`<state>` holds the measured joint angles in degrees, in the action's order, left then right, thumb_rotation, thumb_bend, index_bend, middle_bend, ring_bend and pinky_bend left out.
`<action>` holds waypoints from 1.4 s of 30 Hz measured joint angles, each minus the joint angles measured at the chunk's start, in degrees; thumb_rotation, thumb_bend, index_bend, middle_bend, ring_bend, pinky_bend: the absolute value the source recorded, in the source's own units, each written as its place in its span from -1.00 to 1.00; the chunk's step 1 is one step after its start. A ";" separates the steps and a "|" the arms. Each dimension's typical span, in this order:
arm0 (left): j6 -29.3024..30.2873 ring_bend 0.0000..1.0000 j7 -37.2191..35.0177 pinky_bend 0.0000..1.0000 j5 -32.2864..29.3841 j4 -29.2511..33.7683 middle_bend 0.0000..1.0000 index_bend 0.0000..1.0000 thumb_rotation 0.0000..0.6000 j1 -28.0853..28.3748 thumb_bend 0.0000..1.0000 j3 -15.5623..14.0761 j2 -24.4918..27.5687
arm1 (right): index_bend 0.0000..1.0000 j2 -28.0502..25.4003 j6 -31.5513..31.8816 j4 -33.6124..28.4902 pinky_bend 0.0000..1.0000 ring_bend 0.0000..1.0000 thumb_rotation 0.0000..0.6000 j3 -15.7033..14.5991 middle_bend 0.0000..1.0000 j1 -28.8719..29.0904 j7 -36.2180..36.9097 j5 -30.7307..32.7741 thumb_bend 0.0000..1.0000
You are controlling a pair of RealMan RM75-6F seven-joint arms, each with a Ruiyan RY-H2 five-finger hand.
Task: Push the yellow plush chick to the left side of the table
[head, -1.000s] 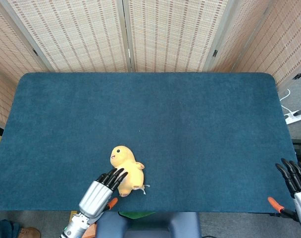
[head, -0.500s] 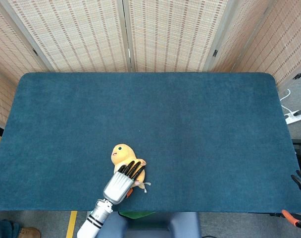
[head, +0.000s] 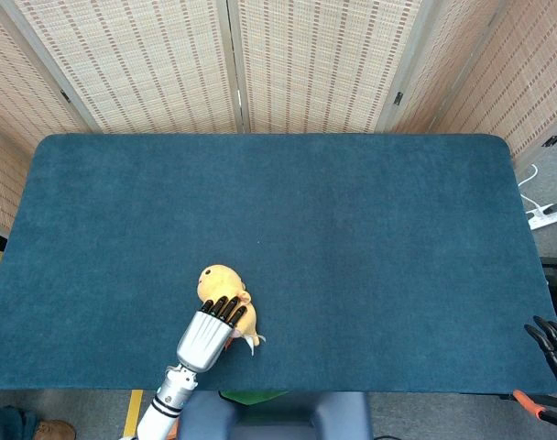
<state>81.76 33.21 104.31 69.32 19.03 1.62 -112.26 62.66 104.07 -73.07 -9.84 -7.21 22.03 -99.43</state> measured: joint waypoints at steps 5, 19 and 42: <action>11.52 0.45 -4.47 0.86 10.12 -5.61 0.77 0.55 1.00 0.05 0.21 -4.29 2.95 | -1.00 -0.53 -0.59 -2.00 -1.00 -1.00 1.00 -0.07 -1.00 0.00 -2.06 -1.10 -0.73; 26.66 0.44 -17.62 0.80 17.08 -28.55 0.73 0.54 1.00 0.64 0.16 -8.14 10.16 | -1.00 -1.12 -3.17 -11.02 -1.00 -1.00 1.00 -2.24 -1.00 -0.50 -13.14 -7.00 -0.72; 19.28 0.07 -36.41 0.29 6.20 -59.31 0.18 -0.40 1.00 -3.33 -0.19 -9.78 4.42 | -1.00 0.07 -9.14 -18.64 -1.00 -1.00 1.00 -2.43 -1.00 -0.12 -22.10 -8.52 -0.70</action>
<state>101.04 -3.20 110.51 10.01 15.70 -8.15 -107.83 62.74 94.93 -91.71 -12.26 -7.34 -0.07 -107.95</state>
